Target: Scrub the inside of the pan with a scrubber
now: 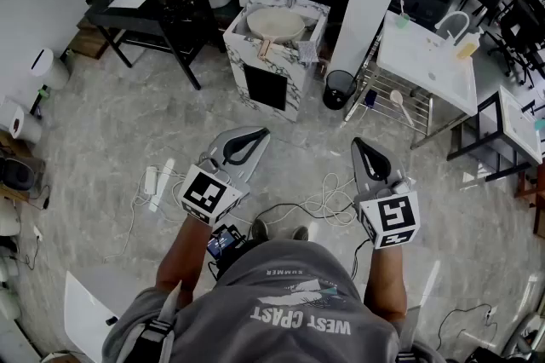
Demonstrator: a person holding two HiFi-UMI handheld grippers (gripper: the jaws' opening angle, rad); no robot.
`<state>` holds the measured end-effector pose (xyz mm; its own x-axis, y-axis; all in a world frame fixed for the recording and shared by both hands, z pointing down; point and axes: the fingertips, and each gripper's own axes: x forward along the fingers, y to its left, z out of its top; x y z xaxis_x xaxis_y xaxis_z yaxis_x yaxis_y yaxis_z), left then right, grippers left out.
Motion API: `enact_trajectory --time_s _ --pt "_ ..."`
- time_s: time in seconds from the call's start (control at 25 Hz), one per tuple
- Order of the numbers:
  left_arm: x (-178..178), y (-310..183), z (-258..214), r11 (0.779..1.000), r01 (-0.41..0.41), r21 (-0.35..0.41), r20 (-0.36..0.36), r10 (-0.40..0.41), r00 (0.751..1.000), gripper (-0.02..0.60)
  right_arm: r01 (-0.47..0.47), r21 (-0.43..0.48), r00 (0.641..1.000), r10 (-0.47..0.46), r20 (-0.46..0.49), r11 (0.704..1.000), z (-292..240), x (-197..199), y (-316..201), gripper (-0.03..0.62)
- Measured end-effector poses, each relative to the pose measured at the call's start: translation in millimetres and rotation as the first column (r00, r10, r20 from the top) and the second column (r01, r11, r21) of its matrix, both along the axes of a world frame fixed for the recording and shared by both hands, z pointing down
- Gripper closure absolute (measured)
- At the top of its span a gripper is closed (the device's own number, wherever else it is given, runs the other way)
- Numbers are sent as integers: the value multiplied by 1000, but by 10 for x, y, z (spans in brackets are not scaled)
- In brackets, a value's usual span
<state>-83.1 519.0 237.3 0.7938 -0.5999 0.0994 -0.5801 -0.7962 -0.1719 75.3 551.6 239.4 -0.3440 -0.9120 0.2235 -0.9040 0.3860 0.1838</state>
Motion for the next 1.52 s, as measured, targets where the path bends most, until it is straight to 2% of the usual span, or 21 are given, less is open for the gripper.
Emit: enact_trajectory --time_s 0.64,1.04,1.52 --pt "-234 -150 129 999 -31 -16 -20 31 999 580 -13 -15 1000 13 -1 1000 50 -241 -156 594" --pt "-576 -464 271 998 -47 -36 -25 46 999 580 -57 -18 994 58 94 998 102 -478 -455 592" --pt "-959 -881 349 996 -74 -44 -52 72 996 580 -97 -9 992 97 85 995 130 -802 -820 592"
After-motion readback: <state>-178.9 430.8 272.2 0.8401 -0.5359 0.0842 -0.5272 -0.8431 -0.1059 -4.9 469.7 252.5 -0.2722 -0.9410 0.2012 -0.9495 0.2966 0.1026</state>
